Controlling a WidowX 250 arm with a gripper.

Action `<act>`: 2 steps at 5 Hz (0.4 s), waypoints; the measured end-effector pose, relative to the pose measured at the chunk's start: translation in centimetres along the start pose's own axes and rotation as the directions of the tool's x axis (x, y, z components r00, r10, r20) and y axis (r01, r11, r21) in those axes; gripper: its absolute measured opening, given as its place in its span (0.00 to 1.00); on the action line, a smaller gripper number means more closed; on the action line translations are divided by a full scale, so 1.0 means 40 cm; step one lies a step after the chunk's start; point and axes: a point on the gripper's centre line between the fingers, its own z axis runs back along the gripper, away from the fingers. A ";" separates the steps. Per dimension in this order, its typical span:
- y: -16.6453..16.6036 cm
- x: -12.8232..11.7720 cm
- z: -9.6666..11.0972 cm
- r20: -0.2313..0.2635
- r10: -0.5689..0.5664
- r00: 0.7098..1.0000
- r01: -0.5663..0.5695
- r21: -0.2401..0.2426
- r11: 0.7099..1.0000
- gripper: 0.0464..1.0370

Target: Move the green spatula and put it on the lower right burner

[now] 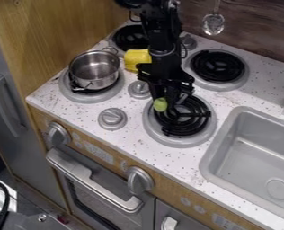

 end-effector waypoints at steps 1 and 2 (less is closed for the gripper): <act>-0.006 0.002 -0.012 -0.013 0.018 1.000 -0.019 -0.018 1.000 0.33; -0.011 0.002 -0.013 -0.013 0.041 0.999 -0.041 -0.028 0.999 0.64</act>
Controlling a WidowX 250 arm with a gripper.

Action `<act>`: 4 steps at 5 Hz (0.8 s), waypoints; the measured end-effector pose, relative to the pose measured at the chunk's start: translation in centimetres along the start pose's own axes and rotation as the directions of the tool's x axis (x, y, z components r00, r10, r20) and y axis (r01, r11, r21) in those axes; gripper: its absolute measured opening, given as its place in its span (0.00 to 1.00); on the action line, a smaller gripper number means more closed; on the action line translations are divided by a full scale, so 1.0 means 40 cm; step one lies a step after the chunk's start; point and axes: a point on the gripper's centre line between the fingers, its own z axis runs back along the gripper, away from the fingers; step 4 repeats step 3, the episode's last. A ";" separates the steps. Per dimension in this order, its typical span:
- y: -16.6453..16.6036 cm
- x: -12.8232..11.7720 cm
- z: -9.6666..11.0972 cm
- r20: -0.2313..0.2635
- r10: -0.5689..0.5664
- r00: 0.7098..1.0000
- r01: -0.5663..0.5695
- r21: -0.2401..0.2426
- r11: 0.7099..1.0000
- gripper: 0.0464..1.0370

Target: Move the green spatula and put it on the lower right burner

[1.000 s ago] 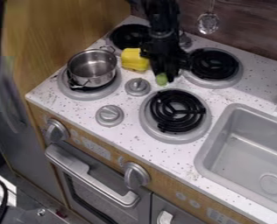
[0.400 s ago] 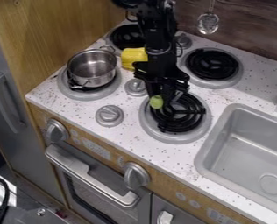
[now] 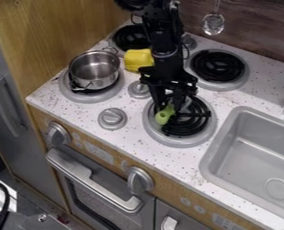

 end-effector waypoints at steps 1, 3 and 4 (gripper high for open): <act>-0.011 0.001 0.001 0.003 -0.006 1.000 0.006 0.000 1.000 0.91; -0.041 0.009 0.138 0.139 -0.035 0.990 0.023 0.082 0.996 0.96; -0.041 0.009 0.138 0.139 -0.035 0.990 0.023 0.082 0.996 0.96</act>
